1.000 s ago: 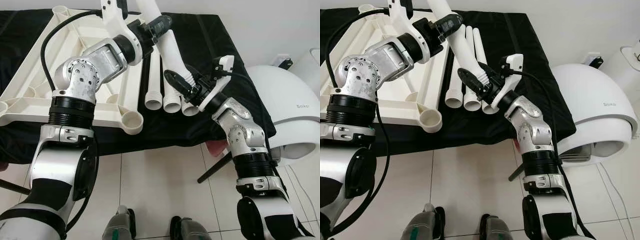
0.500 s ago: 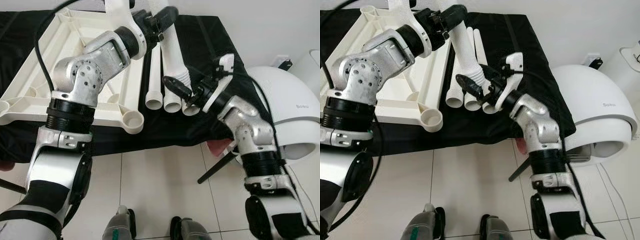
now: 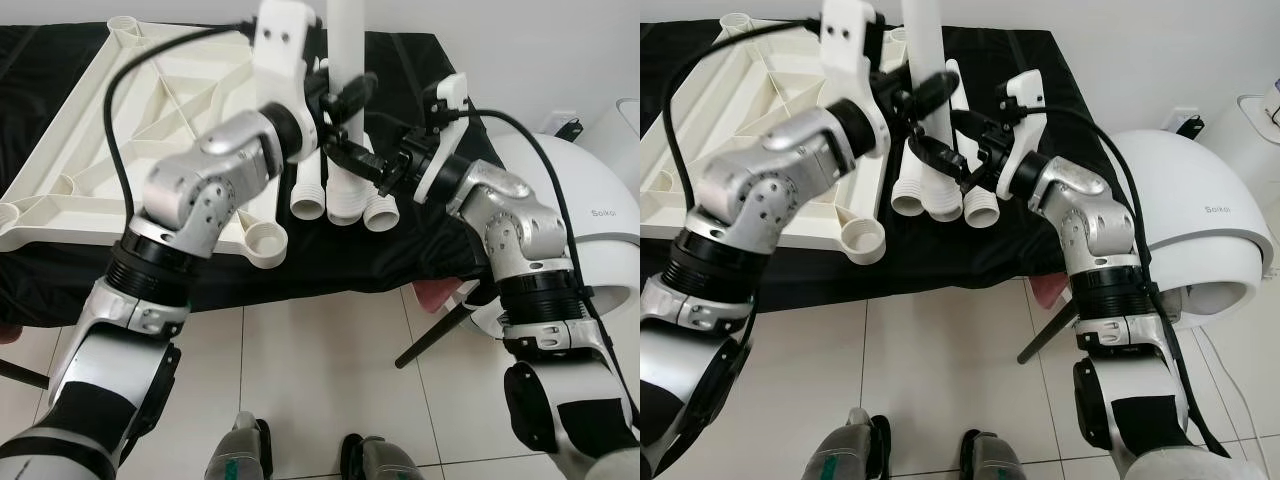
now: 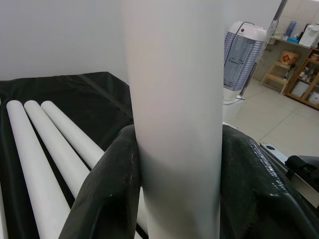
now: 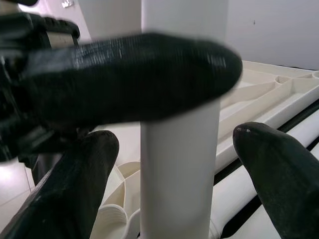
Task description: Building children table
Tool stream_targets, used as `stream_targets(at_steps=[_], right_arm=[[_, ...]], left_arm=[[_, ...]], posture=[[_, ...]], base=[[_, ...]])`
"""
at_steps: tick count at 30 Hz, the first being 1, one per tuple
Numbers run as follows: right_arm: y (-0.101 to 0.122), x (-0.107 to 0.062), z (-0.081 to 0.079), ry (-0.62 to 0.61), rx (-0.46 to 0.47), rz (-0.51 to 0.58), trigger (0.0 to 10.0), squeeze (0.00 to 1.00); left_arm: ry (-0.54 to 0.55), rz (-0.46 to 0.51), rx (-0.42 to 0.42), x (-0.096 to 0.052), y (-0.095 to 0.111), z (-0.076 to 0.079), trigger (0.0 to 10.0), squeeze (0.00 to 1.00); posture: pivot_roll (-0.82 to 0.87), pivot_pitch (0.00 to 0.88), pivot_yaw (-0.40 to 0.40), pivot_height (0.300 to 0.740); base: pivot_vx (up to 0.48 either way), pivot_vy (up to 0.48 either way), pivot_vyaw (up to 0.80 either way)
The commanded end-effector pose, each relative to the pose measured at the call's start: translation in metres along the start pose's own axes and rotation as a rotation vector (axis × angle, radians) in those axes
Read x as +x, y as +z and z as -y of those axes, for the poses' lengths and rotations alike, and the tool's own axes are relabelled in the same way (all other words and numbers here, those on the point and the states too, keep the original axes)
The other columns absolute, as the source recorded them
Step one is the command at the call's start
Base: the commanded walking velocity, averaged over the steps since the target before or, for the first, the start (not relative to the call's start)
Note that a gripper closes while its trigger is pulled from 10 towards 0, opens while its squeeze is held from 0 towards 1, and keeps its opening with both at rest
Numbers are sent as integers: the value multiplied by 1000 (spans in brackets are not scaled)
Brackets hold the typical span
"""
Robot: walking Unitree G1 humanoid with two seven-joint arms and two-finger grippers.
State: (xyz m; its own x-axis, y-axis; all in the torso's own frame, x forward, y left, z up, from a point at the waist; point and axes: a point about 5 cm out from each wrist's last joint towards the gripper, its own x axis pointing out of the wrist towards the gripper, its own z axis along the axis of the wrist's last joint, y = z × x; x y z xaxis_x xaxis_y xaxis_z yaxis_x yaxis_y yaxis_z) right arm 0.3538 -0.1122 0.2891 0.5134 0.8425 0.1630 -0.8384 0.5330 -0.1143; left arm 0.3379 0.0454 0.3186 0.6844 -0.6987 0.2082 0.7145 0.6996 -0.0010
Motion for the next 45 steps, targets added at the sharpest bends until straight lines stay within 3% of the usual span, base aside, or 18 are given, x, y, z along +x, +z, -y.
stream_targets(at_steps=[1, 4, 5, 7, 10, 11, 13, 18, 24, 25, 28, 29, 30, 33, 34, 40, 41, 45], right_arm=[[-1, 3, 0, 20, 9, -35, 10000, 0], [-2, 4, 0, 30, 18, -55, 10000, 0], [-4, 5, 0, 29, 24, -65, 5647, 0], [-5, 6, 1, 25, 30, -78, 8118, 0], [-9, 7, 3, 14, 41, -97, 8118, 0], [-11, 8, 4, 10, 48, -105, 4980, 0], [-12, 8, 4, 10, 50, -106, 4980, 0], [-9, 10, 8, -7, 62, -103, 0, 0], [-6, 13, 7, 15, 52, -96, 0, 0], [-5, 14, 6, 21, 38, -92, 10000, 0], [-3, 14, 5, 34, 25, -87, 10000, 63], [-2, 15, 5, 38, 26, -85, 10000, 933], [-2, 15, 4, 55, 47, -82, 10000, 1000], [0, 15, 2, 67, 50, -77, 10000, 1000], [2, 15, 1, 76, 43, -72, 10000, 0], [8, 16, 0, 85, 21, -59, 10000, 0], [8, 16, 2, 71, 25, -65, 78, 0], [6, 15, 5, 49, 36, -78, 0, 0]], left_arm=[[-408, 37, 62, -5, 7, 29, 10000, 0], [-414, 41, 64, -4, 8, 31, 10000, 0], [-416, 45, 64, -4, 9, 32, 10000, 0], [-417, 51, 65, -4, 10, 33, 10000, 0], [-421, 61, 69, -4, 12, 35, 10000, 0], [-430, 70, 72, -5, 15, 37, 10000, 0], [-433, 73, 72, -5, 15, 38, 10000, 0], [-446, 70, 79, -7, 13, 42, 10000, 0], [-458, 61, 83, -7, 10, 44, 10000, 0], [-462, 57, 84, -7, 8, 45, 10000, 0], [-465, 53, 84, -7, 7, 46, 10000, 0], [-466, 52, 83, -7, 6, 47, 10000, 0], [-466, 51, 82, -7, 6, 47, 10000, 0], [-467, 51, 81, -7, 6, 47, 10000, 0], [-468, 52, 81, -7, 7, 47, 10000, 0], [-471, 53, 84, -6, 7, 46, 10000, 0], [-471, 55, 86, -5, 8, 46, 10000, 0], [-474, 59, 98, -5, 10, 46, 10000, 0]], posture=[[-19, 123, -32, 740], [-19, 121, -35, 740], [-19, 119, -39, 740], [-17, 118, -41, 740], [-16, 114, -46, 740], [-15, 114, -48, 740], [-15, 114, -48, 740], [-18, 116, -52, 740], [-19, 118, -51, 740], [-19, 119, -51, 740], [-19, 119, -51, 740], [-19, 121, -51, 740], [-20, 121, -51, 740], [-20, 123, -50, 740], [-21, 124, -48, 740], [-23, 123, -45, 740], [-23, 122, -45, 740], [-23, 122, -45, 740]], base=[[0, 0, 0], [0, 0, 0], [0, 0, 0], [0, 0, 0], [0, 0, 0], [0, 0, 0], [0, 0, 0], [0, 0, 0], [0, 0, 0], [0, 0, 0], [0, 0, 0], [0, 0, 0], [0, 0, 0], [0, 0, 0], [0, 0, 0], [0, 0, 0], [0, 0, 0], [0, 0, 0]])
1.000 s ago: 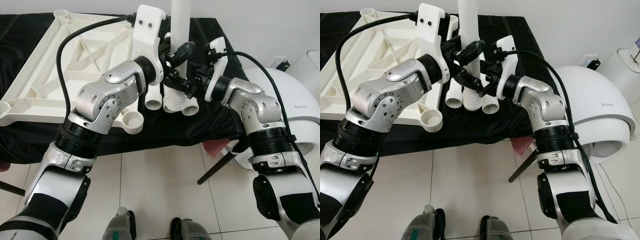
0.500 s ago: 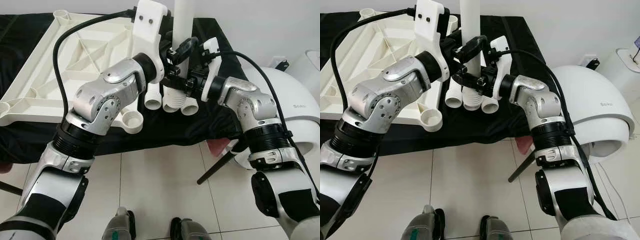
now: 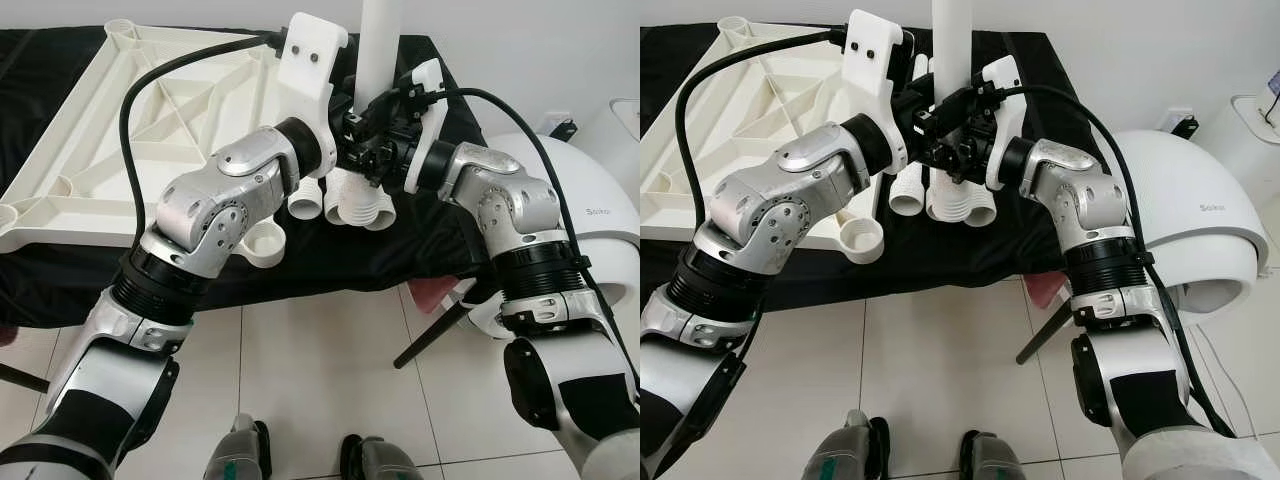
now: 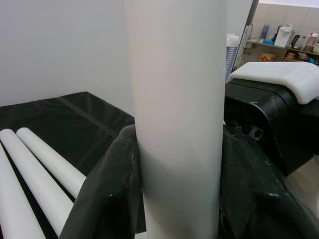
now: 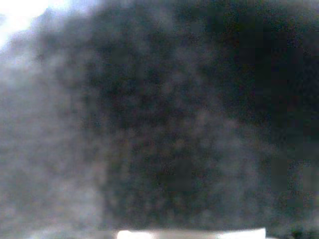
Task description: Building children table
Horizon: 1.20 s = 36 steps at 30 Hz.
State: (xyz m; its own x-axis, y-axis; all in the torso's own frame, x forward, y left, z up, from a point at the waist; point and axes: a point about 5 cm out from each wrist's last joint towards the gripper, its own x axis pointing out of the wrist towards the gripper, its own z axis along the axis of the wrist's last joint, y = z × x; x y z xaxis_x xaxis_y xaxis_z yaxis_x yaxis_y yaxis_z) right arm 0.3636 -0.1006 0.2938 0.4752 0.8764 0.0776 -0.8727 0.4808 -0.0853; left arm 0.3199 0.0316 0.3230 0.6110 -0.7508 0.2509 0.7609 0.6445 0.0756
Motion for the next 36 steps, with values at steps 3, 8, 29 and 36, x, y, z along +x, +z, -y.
stream_targets(at_steps=[3, 8, 29, 36], right_arm=[[5, -1, 3, -14, 2, 1, 0, 0], [4, -2, 2, -6, -7, -13, 0, 0], [-4, -6, 10, -108, -9, 13, 10000, 0], [-1, -18, 19, -225, 32, 144, 10000, 0]], left_arm=[[-386, 22, 35, -1, 7, 23, 10000, 0], [-374, 18, 52, -1, 6, 20, 10000, 0], [-372, -29, 5, -7, 2, 13, 10000, 1000], [-259, 6, -143, -15, 6, -9, 10000, 0]], posture=[[-25, 122, -45, 740], [-25, 121, -46, 740], [-11, 130, -34, 740], [-6, 133, -22, 740]], base=[[0, 0, 0], [0, 0, 0], [0, 0, 0], [0, 0, 0]])
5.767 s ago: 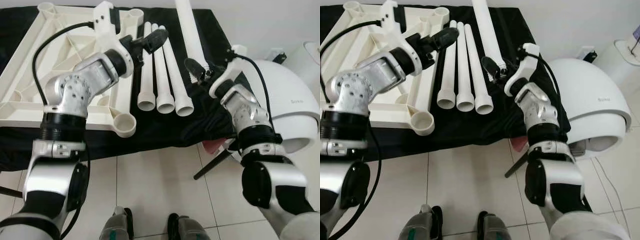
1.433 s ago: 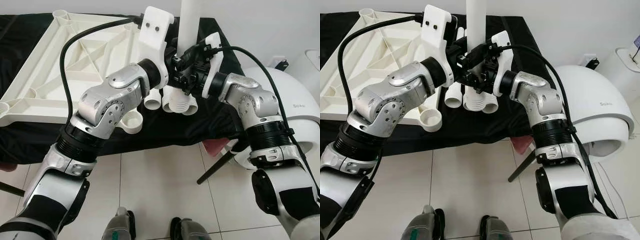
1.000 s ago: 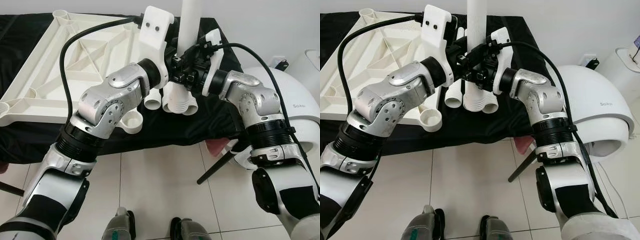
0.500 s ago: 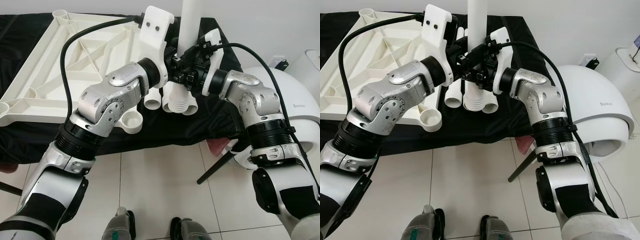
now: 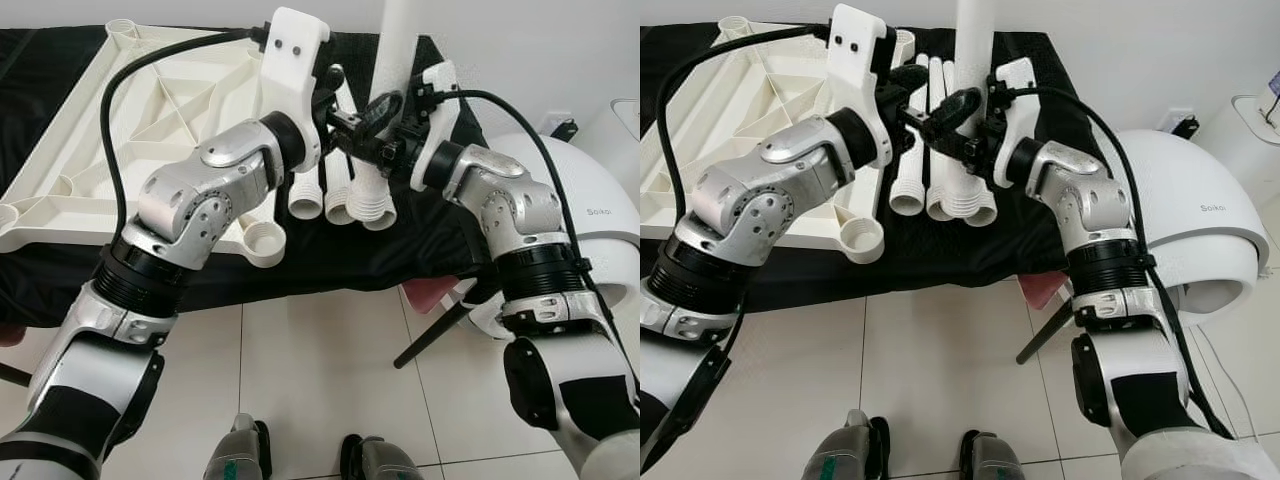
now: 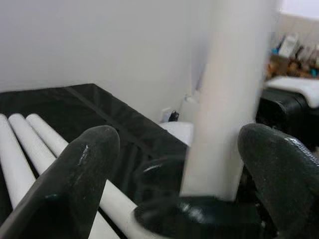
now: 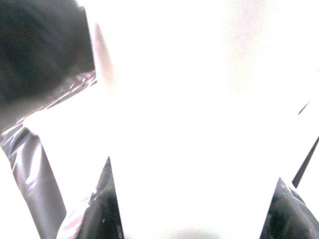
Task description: Building children table
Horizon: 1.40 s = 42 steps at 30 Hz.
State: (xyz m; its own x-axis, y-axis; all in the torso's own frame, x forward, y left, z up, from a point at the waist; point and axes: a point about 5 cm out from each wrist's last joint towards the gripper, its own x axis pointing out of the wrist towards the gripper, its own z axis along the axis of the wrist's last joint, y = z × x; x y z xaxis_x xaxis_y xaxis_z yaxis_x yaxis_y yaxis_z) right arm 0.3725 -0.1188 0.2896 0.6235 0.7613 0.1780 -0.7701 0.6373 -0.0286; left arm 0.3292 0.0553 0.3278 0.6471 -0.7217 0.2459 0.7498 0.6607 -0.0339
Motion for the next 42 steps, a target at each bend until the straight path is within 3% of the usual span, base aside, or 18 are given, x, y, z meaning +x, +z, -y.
stream_targets(at_steps=[1, 5, 8, 10, 12, 15, 17, 21, 30, 42], right_arm=[[5, -5, 4, -31, 4, 54, 10000, 0], [6, -7, 5, -53, 11, 91, 10000, 0], [8, -13, 4, -94, 40, 181, 10000, 0], [5, -20, 0, -154, 78, 271, 10000, 0], [4, -23, -1, -177, 93, 299, 10000, 0], [-6, -31, -8, -256, 113, 359, 10000, 0], [-8, -32, -9, -263, 108, 363, 10000, 0], [-12, -39, -21, -298, 119, 416, 10000, 0], [-24, -49, -30, -373, 95, 391, 10000, 0], [-39, -51, -46, -404, 107, 344, 10000, 0]], left_arm=[[-306, -5, -42, -4, -1, 13, 10000, 0], [-289, 3, -51, -6, -2, 11, 10000, 0], [-202, 36, -78, -11, -5, 1, 10000, 0], [-36, 65, -97, -16, -12, -17, 10000, 0], [17, 67, -102, -19, -15, -23, 10000, 0], [215, 33, -37, -32, -33, -42, 10000, 0], [236, 27, -28, -34, -35, -44, 10000, 0], [392, 24, 84, -53, -42, -55, 10000, 0], [499, 65, 139, -75, -49, -54, 10000, 0], [513, 31, 119, -82, -70, -45, 10000, 0]], posture=[[-6, 133, -22, 740], [-5, 132, -18, 740], [-5, 130, -14, 740], [-4, 131, -14, 740], [-4, 131, -14, 740], [0, 138, -9, 740], [0, 139, -7, 740], [1, 158, -3, 740], [7, 179, -3, 740], [3, 196, -2, 740]], base=[[0, 0, 0], [0, 0, 0], [0, 0, 0], [0, 0, 0], [0, 0, 0], [0, 0, 0], [0, 0, 0], [0, 0, 0], [0, 0, 0], [0, 65, 0]])
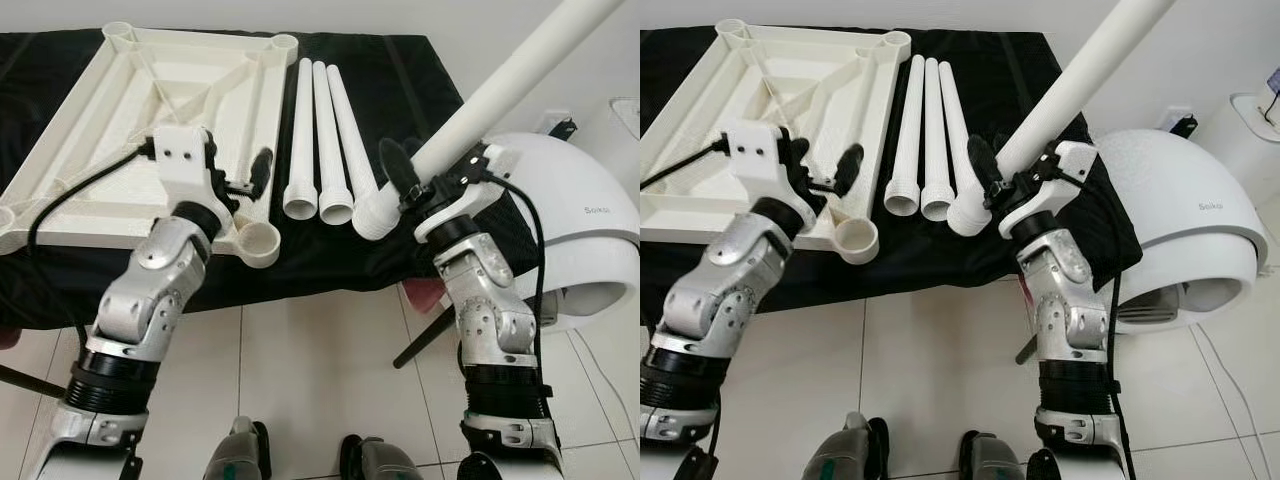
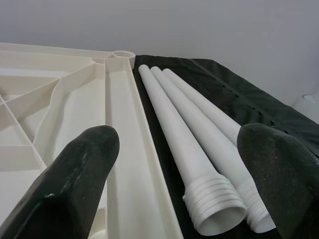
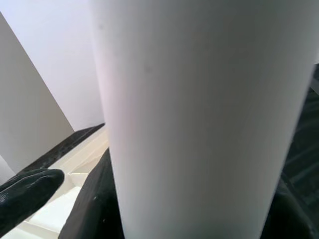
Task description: Building children table
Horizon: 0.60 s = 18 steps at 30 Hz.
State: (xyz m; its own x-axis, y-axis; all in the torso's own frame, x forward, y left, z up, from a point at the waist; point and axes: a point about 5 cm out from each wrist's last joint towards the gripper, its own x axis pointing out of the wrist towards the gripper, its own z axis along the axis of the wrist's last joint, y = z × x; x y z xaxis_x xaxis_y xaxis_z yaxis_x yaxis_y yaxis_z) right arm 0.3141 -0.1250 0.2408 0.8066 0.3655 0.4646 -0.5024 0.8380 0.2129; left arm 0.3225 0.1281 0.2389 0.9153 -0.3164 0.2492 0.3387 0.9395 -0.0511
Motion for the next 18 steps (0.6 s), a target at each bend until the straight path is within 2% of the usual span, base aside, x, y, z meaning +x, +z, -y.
stream_targets(at_steps=[1, 11, 18], right_arm=[[1, -2, -3, -1, -9, 2, 10000, 0], [0, -3, -4, -8, -7, -2, 10000, 0], [-4, -6, -3, -46, -15, -21, 10000, 0]], left_arm=[[23, 7, 9, -3, 0, 0, 10000, 0], [30, 10, 7, -4, 0, -1, 10000, 0], [55, 9, 0, -7, -1, -7, 10000, 0]], posture=[[3, 196, -2, 740], [3, 196, -2, 740], [2, 183, -4, 740]], base=[[0, 281, 0], [0, 289, 0], [0, 393, 0]])
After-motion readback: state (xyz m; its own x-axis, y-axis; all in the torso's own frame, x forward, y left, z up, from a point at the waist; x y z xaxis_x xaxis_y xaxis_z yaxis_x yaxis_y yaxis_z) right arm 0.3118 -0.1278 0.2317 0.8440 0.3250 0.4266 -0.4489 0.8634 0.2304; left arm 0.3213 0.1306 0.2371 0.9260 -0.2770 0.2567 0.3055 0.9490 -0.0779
